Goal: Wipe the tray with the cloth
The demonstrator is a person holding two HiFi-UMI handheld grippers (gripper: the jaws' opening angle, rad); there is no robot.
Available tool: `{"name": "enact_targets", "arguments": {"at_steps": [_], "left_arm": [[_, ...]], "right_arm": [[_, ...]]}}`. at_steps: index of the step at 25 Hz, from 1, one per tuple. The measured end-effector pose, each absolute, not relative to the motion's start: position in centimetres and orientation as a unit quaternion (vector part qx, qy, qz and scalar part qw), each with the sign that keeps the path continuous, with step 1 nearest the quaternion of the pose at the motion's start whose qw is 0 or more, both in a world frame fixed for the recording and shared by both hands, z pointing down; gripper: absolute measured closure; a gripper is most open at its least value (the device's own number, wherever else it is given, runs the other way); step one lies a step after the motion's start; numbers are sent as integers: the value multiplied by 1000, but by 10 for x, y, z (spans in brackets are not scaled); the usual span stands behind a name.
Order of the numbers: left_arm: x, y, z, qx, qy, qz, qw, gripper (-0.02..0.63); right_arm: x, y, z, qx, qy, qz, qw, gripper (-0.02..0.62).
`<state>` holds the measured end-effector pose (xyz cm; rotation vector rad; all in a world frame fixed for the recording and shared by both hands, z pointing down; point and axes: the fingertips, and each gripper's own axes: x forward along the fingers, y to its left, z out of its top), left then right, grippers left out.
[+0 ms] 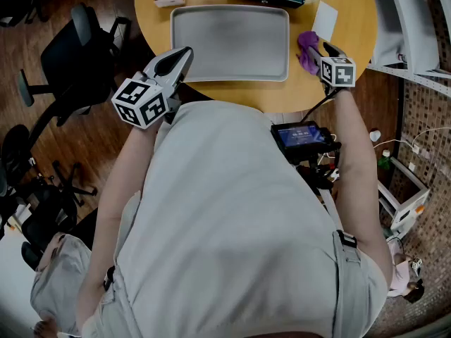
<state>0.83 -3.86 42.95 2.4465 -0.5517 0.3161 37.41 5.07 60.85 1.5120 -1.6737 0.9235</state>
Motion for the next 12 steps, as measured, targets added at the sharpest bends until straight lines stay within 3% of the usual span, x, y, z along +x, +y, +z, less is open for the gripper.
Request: {"name": "enact_targets", "arguments": {"at_steps": [8, 10, 12], "left_arm": [[2, -33, 424, 921, -218, 119, 301, 606], [-1, -32, 424, 920, -221, 118, 302, 606], [-1, -32, 424, 920, -220, 116, 302, 606]], "right_arm": [[383, 77, 649, 544, -603, 409, 416, 358], [389, 82, 650, 550, -588, 402, 436, 494], [392, 81, 643, 561, -584, 392, 438, 506]]}}
